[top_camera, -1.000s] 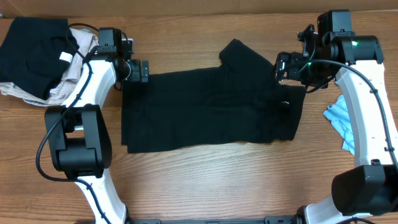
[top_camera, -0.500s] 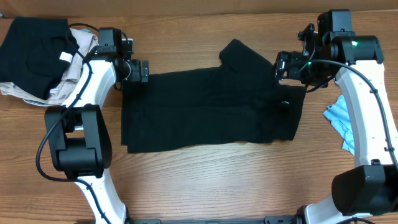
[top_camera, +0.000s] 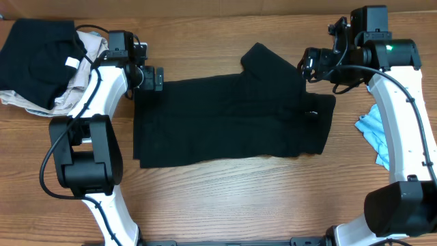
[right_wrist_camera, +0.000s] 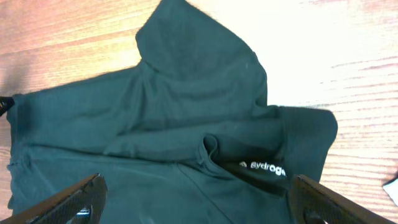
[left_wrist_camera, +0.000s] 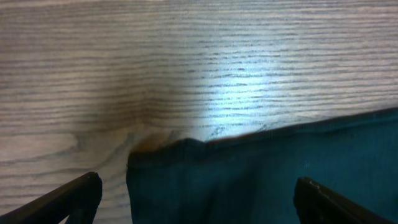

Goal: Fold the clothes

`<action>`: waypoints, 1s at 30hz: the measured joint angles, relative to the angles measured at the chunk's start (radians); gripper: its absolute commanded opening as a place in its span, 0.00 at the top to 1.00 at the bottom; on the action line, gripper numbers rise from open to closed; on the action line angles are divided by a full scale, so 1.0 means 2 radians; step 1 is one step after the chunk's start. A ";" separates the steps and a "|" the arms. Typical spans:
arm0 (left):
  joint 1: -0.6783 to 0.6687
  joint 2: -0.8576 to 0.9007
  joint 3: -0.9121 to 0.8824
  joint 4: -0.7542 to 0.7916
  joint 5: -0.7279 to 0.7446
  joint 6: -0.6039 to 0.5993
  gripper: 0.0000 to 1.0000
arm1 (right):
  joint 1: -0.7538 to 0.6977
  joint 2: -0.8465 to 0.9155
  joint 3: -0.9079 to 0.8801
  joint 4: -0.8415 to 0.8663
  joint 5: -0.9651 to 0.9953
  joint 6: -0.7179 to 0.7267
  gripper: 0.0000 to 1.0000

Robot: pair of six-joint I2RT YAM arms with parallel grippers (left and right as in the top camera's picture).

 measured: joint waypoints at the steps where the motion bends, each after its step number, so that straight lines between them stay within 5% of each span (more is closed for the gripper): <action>1: 0.000 0.001 0.000 0.003 0.000 0.002 0.00 | 0.000 0.000 0.000 0.003 0.000 0.000 0.02; 15: 0.000 0.061 0.001 0.071 -0.011 0.016 0.05 | 0.000 0.000 0.000 0.041 0.000 0.000 0.03; 17: 0.000 0.062 0.001 0.073 -0.013 0.016 0.20 | 0.000 0.000 0.000 0.048 0.000 0.000 0.04; 18: 0.000 0.062 0.001 0.073 -0.012 0.015 0.35 | 0.000 0.000 0.000 0.052 0.000 0.000 0.06; 20: 0.000 0.062 0.001 0.073 -0.011 0.016 0.84 | 0.000 0.000 0.000 0.061 0.000 0.000 0.09; 21: 0.000 0.062 0.001 0.072 -0.010 0.016 0.95 | 0.000 0.000 0.000 0.069 0.000 0.000 0.09; 30: -0.003 0.062 0.007 0.046 0.003 0.018 0.96 | 0.019 0.028 0.004 0.227 -0.017 0.000 0.12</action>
